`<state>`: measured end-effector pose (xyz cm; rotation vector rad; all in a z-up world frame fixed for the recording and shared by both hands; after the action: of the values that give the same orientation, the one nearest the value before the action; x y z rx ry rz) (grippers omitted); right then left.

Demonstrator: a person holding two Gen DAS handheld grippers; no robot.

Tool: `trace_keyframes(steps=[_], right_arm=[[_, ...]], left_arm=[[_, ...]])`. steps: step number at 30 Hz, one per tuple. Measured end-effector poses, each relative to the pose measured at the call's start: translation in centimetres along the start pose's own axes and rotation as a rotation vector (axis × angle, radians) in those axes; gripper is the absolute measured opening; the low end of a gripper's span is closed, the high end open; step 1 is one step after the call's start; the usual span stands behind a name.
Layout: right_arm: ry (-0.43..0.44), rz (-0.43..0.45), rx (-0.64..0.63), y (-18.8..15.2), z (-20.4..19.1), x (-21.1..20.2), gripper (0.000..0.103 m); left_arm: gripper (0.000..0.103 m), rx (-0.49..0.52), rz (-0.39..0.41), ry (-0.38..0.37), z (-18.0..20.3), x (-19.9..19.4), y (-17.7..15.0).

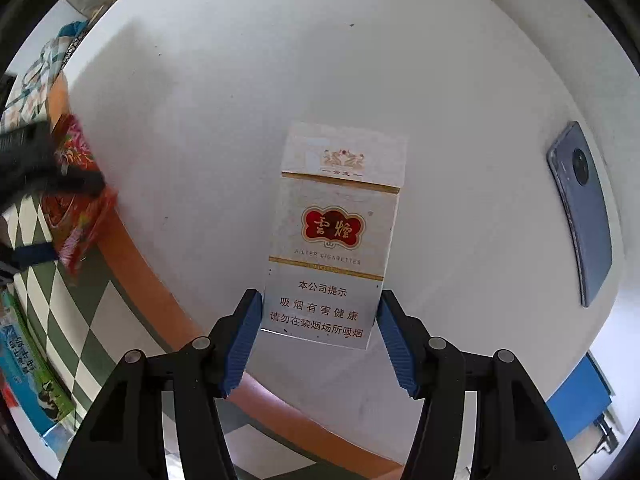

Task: Organize soft objects
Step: 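Grasp the red floral bag with the left tool while the right grasps the white box, then carry the red bag and white box over the box and release inside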

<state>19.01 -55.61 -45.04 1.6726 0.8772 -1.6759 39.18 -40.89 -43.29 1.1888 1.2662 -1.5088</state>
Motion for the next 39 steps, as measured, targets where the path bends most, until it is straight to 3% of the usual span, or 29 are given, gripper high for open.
trace_keyframes(steps=[1,3,7,13,16,19,22,24,26,33,39], right_arm=[[0.013,-0.007,-0.001,0.0,-0.2,0.2,0.062],[0.019,-0.006,0.003,1.2,3.3,-0.4,0.063],[0.019,0.009,0.029,1.7,3.5,-0.5,0.065],[0.010,0.009,0.039,1.8,3.7,-0.5,0.065],[-0.003,0.005,0.026,1.6,3.7,-0.6,0.065],[-0.026,0.000,0.003,2.5,2.5,-0.3,0.065],[-0.041,0.004,-0.004,3.1,0.3,0.1,0.064],[-0.046,0.015,-0.007,3.4,-0.6,0.2,0.063],[-0.048,0.032,-0.002,3.1,-0.8,-0.1,0.059],[-0.060,0.034,0.002,2.3,-1.4,-0.3,0.059],[-0.023,0.059,-0.032,0.9,-3.1,-1.9,0.059]], left_arm=[[0.101,0.011,0.008,0.013,-0.2,0.1,0.0],[0.099,0.039,0.040,0.037,-0.4,0.0,0.0],[0.093,0.117,0.108,0.071,0.5,-0.6,0.2],[0.091,0.338,0.199,0.127,5.5,-1.3,-0.2],[0.088,0.402,0.188,0.116,7.3,-0.6,-0.7],[0.084,0.397,0.191,0.104,7.5,-0.9,-0.3],[0.073,0.410,0.206,0.100,6.9,-0.6,-1.5],[0.055,0.411,0.223,0.094,6.4,-1.0,-2.1],[0.044,0.412,0.232,0.092,6.5,-1.4,-2.4],[0.042,0.387,0.240,0.083,4.9,-1.8,-2.0],[0.042,0.334,0.274,0.007,1.7,-4.0,-4.1]])
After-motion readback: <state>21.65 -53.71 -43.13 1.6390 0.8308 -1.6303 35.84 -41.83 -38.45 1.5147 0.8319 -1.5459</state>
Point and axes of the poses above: each gripper's, at about its wrist camera, not at the fingertips, and x roughly the way its jaws point, z to its right, y to its top, the point moved 1 cm from there along x, roughly the way its jaws point, and after that the axes turned 4 degrees about z, right-handed, at the moved point
